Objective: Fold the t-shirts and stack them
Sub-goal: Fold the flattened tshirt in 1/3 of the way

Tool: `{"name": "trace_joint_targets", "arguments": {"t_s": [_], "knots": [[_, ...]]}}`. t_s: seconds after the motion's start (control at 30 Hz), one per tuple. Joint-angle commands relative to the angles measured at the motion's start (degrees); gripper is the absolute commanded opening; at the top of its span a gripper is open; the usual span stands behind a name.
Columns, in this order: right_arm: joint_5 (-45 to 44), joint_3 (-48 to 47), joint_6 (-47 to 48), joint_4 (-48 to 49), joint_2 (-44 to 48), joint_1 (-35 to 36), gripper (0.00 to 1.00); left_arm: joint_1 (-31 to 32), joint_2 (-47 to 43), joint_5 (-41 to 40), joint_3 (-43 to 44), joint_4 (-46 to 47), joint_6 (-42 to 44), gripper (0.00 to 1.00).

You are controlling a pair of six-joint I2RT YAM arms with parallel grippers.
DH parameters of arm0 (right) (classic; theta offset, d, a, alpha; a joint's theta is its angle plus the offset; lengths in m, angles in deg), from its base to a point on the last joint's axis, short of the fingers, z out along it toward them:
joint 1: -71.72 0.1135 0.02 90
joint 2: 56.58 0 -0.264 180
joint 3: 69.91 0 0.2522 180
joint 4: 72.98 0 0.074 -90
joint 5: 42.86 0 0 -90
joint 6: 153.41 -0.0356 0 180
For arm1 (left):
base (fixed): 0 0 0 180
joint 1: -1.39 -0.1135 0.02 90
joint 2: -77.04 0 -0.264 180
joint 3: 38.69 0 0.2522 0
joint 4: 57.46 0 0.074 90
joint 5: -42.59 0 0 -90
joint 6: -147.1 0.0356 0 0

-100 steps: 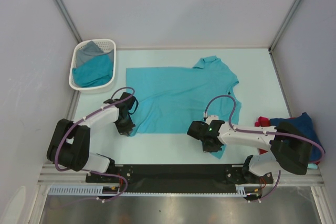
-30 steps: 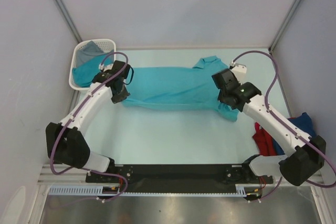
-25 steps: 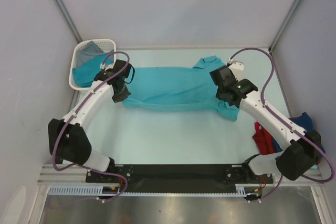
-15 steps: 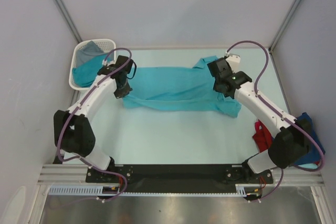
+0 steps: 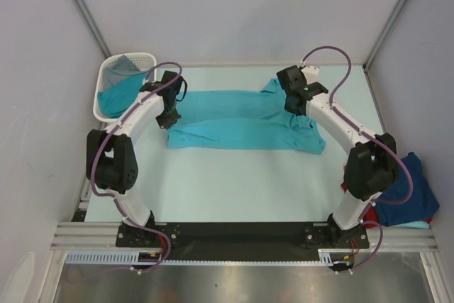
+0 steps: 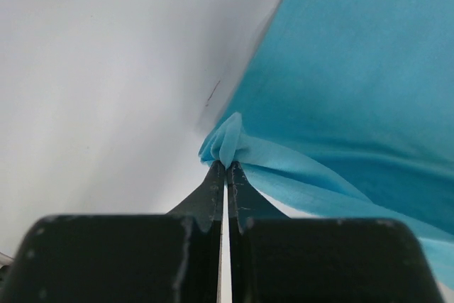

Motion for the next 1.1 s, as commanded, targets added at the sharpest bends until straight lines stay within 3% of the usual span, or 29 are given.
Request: {"name": "trace_joint_targets", "arguments": {"t_s": [0.0,0.6,1.07], "knots": [[-0.29,-4.45,-0.19,1.74,-2.52,-0.65,0.0,-1.25,1.83,-1.08,2.75,1.0,0.06,0.0],[-0.38,-14.91,-0.36,0.6,-15.09,-2.5,0.0,-3.89,11.24,-1.96,11.45,-0.32,0.06,0.0],[-0.03,-17.29,-0.19,0.34,-20.63,-2.93,0.0,-3.98,16.16,-1.52,14.53,-0.67,0.15,0.0]]}}
